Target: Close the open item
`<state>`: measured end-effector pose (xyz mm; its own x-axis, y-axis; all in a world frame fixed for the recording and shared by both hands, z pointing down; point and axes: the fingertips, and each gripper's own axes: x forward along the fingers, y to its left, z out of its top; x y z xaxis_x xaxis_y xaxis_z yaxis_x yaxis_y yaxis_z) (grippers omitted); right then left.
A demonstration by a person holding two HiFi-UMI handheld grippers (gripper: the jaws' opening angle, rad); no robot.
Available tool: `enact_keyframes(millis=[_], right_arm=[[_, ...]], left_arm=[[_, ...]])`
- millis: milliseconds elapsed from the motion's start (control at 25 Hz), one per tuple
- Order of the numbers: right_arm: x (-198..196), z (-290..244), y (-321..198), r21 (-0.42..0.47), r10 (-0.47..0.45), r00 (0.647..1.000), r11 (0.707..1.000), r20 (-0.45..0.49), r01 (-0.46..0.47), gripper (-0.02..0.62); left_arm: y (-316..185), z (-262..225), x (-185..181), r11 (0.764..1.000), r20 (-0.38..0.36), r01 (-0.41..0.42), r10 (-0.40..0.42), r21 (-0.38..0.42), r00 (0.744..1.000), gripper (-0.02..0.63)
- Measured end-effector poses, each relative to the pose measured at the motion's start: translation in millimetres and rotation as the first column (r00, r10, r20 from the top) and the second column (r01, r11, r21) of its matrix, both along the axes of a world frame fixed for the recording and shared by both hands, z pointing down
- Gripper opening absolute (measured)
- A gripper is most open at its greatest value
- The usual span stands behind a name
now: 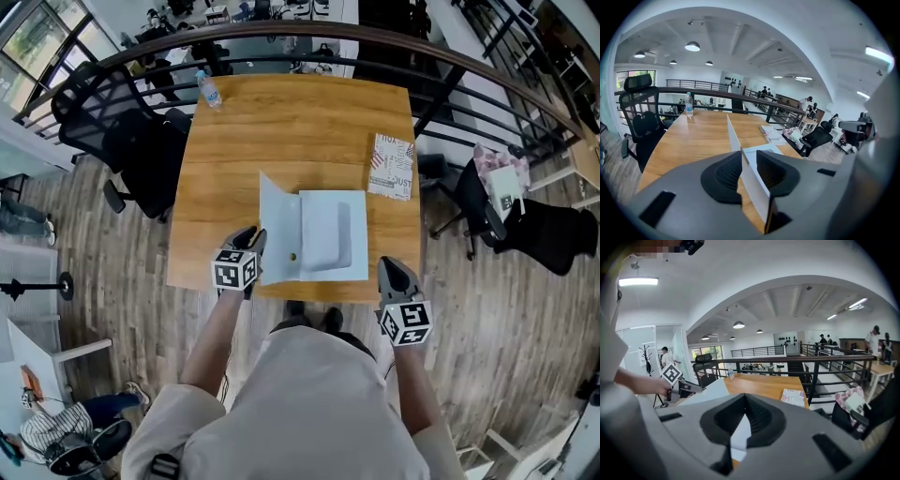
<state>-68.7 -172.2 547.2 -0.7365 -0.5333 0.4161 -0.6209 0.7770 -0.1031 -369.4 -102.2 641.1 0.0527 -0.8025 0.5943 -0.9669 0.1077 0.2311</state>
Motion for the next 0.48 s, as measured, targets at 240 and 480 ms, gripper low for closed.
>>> enact_keyframes(millis=[240,480], right_arm=[[12.5,6.7,3.4,-0.012,0.052,0.999,0.999,-0.010,-0.053,0.003],[28.8,11.3,7.7,-0.023,0.109,0.994,0.994,-0.020,-0.110,0.002]], left_arm=[[-7.9,13.1,4.7,0.999,-0.018,-0.029,0.029,-0.033,0.999,0.079],[-13.4,12.1,11.6,0.999,-0.032,-0.045,0.044,-0.030,0.998,0.072]])
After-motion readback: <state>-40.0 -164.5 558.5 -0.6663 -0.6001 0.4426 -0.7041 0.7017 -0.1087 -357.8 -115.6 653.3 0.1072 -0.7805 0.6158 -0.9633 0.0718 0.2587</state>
